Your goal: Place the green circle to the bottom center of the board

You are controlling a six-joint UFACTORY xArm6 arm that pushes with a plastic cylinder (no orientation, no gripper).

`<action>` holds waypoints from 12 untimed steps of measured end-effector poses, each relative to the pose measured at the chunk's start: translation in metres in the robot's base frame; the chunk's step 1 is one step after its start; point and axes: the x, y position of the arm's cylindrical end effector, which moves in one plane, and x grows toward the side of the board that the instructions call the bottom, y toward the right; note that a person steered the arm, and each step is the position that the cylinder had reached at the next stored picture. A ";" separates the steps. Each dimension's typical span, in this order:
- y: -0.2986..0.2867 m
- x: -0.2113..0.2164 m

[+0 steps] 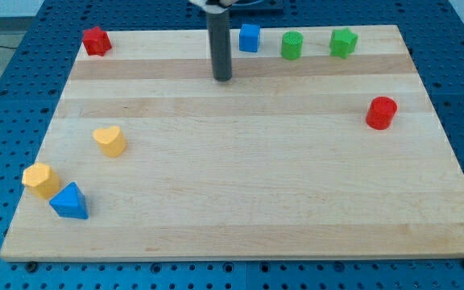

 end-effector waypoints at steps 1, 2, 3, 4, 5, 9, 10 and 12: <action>0.022 -0.039; 0.063 -0.073; 0.100 -0.092; 0.112 -0.049; 0.096 0.008; 0.115 0.176; 0.133 0.205; 0.092 0.306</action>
